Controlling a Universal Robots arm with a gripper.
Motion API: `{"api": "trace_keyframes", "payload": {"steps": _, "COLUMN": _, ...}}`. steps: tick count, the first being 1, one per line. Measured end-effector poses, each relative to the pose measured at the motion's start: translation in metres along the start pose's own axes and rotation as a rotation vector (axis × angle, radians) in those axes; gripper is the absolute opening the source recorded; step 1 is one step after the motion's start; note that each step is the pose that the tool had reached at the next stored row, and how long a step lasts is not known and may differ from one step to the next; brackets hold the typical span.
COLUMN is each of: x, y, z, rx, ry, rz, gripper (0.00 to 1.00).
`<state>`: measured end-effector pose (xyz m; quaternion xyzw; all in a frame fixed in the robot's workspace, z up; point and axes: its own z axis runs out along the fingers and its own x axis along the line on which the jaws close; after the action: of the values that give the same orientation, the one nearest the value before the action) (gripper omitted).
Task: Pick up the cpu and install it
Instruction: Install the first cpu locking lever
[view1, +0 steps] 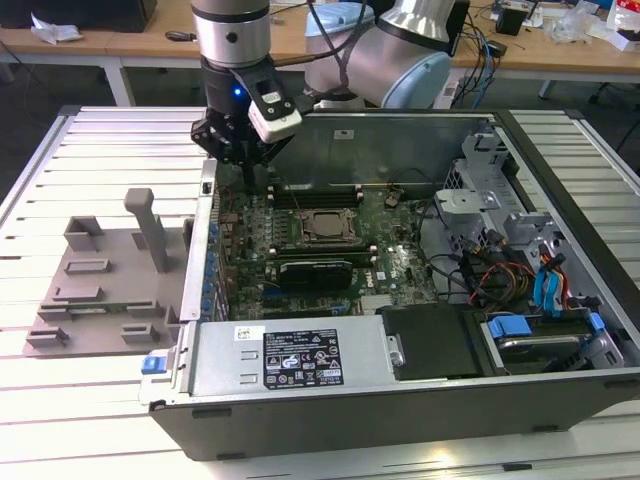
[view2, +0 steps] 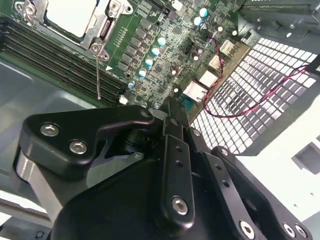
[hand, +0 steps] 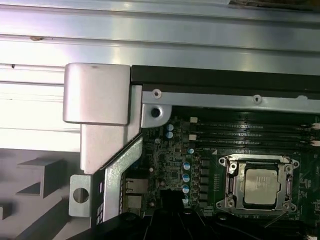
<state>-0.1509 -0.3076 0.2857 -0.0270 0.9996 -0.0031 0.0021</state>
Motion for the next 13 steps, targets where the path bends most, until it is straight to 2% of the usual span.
{"api": "trace_keyframes", "payload": {"steps": 1, "x": -0.0083, "y": -0.0004, "z": 0.0002, "rx": -0.0002, "ry": 0.0019, "rz": 0.0, "gripper": 0.11}}
{"api": "trace_keyframes", "payload": {"steps": 2, "x": -0.0133, "y": -0.0006, "z": 0.0008, "rx": -0.0005, "ry": 0.0034, "rz": 0.0, "gripper": 0.11}}
{"api": "trace_keyframes", "payload": {"steps": 3, "x": -0.0153, "y": -0.0001, "z": 0.0018, "rx": -0.0006, "ry": 0.0049, "rz": 0.0, "gripper": 0.11}}
{"api": "trace_keyframes", "payload": {"steps": 5, "x": -0.0222, "y": 0.0035, "z": 0.0046, "rx": -0.0028, "ry": 0.0077, "rz": -0.001, "gripper": 0.11}}
{"api": "trace_keyframes", "payload": {"steps": 6, "x": -0.0312, "y": 0.0063, "z": 0.0072, "rx": -0.003, "ry": 0.0112, "rz": -0.001, "gripper": 0.11}}
{"api": "trace_keyframes", "payload": {"steps": 7, "x": -0.0361, "y": 0.0103, "z": 0.0102, "rx": -0.0031, "ry": 0.0129, "rz": -0.002, "gripper": 0.11}}
{"api": "trace_keyframes", "payload": {"steps": 9, "x": -0.0367, "y": 0.0197, "z": 0.0143, "rx": -0.004, "ry": 0.0129, "rz": -0.006, "gripper": 0.11}}
{"api": "trace_keyframes", "payload": {"steps": 13, "x": -0.0492, "y": 0.0212, "z": 0.0189, "rx": -0.0042, "ry": 0.0161, "rz": -0.009, "gripper": 0.11}}
